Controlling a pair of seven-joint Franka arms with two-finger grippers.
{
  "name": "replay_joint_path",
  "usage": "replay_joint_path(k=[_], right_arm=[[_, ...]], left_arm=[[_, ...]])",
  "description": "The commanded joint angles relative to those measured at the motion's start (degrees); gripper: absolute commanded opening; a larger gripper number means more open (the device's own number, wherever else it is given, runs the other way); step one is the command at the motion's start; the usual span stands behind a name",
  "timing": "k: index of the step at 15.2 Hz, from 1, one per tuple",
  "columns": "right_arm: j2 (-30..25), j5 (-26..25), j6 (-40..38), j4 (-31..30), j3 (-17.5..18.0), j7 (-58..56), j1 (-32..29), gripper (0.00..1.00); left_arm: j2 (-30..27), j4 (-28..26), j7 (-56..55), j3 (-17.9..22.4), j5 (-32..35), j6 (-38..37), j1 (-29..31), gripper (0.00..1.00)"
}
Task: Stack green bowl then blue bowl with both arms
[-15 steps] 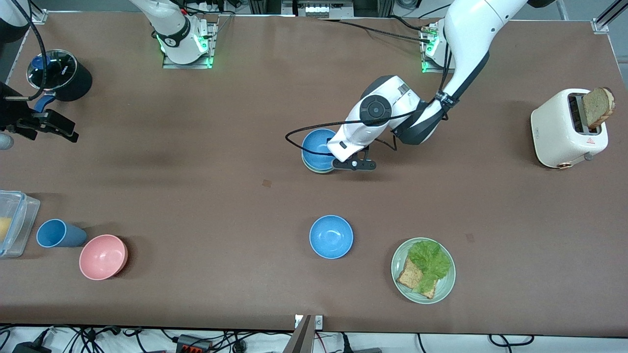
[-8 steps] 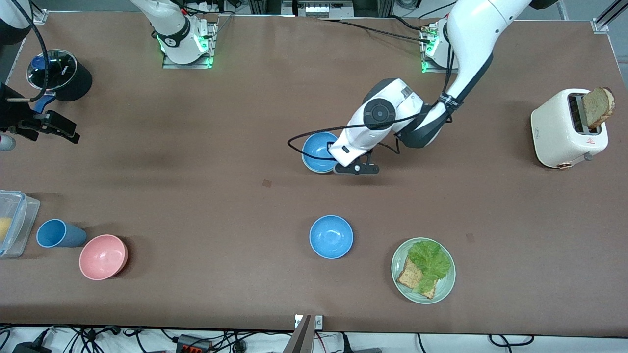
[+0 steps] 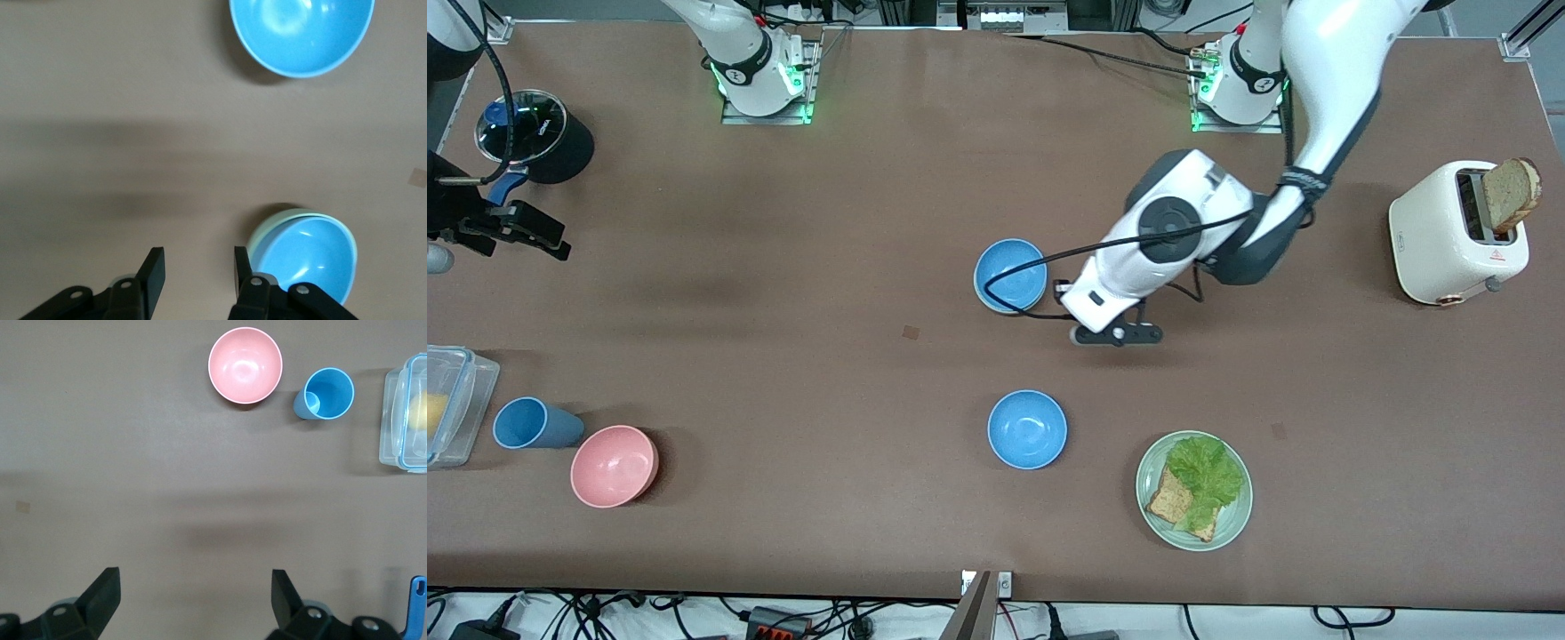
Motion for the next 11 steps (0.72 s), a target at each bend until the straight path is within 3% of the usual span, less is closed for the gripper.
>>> replay_joint_path(k=[1, 5, 7, 9, 11], right_arm=[[-0.8, -0.2, 0.1, -0.3, -0.4, -0.8, 0.4, 1.00], [-0.8, -0.1, 0.1, -0.3, -0.4, -1.1, 0.4, 1.00], [-0.8, -0.1, 0.1, -0.3, -0.4, -1.1, 0.4, 1.00], [-0.8, -0.1, 0.0, -0.3, -0.4, -1.1, 0.4, 1.00], [-0.7, -0.1, -0.1, -0.3, -0.4, -1.2, 0.4, 1.00]], left_arm=[[-0.6, 2.9, 9.6, -2.7, 0.5, -5.5, 6.6, 0.52], [-0.6, 5.3, 24.3, -3.0, 0.1, -10.5, 14.4, 0.60], [-0.6, 7.5, 28.8, -1.7, -4.1, -12.0, 16.2, 0.61], [-3.4, 7.0, 32.4, 2.2, -5.0, -13.9, 16.7, 1.00], [-7.1, 6.8, 35.6, 8.0, -5.0, -15.5, 15.6, 1.00]])
